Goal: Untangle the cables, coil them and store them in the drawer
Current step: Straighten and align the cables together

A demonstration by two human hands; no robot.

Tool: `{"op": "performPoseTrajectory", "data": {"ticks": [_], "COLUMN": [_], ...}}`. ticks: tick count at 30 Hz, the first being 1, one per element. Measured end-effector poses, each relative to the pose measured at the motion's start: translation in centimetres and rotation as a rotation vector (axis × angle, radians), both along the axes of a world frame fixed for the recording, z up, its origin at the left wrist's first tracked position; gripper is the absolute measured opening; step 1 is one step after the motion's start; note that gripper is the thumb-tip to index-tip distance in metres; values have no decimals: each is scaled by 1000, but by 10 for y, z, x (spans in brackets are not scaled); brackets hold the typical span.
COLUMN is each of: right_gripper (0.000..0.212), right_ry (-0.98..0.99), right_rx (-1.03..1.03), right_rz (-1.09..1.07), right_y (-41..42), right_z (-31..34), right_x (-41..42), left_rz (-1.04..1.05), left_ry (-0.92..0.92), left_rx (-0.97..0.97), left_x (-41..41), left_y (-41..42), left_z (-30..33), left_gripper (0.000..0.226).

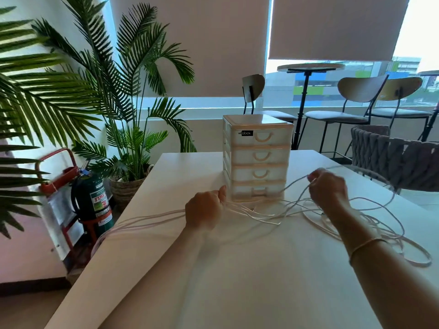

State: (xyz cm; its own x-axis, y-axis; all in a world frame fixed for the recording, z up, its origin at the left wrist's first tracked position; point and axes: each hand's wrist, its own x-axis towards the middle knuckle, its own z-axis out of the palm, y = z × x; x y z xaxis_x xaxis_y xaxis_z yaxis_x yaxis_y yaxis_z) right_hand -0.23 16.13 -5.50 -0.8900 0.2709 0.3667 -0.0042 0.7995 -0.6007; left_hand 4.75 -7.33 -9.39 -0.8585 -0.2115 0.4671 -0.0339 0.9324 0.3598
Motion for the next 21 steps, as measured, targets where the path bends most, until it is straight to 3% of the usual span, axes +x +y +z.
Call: {"op": "performPoseTrajectory", "data": {"ticks": [2, 4, 6, 9, 10, 13, 16, 21], "right_gripper": [34, 38, 35, 34, 34, 29, 28, 32], "right_ry": [-160, -303, -256, 24, 35, -182, -319, -320], "right_rx": [85, 313, 474, 291, 243, 164, -65, -164], "right_rz": [73, 29, 21, 389, 524, 743, 821, 799], "right_y": [-14, -26, -45, -81, -93, -114, -112, -107], "right_z": [-5, -4, 3, 3, 2, -12, -28, -34], "right_x": [1, 7, 18, 30, 33, 37, 37, 31], "left_rz": [6, 6, 9, 16, 16, -18, -51, -98], "left_ry": [10, 25, 38, 47, 54, 61, 65, 102], "left_rx": [-3, 5, 16, 17, 13, 81, 140, 218], "left_x": [0, -1, -3, -3, -3, -1, -2, -7], "left_y": [1, 0, 0, 3, 4, 2, -2, -3], "left_z": [1, 1, 0, -2, -2, -3, -6, -8], "left_gripper": [52, 52, 52, 53, 54, 54, 53, 52]}}
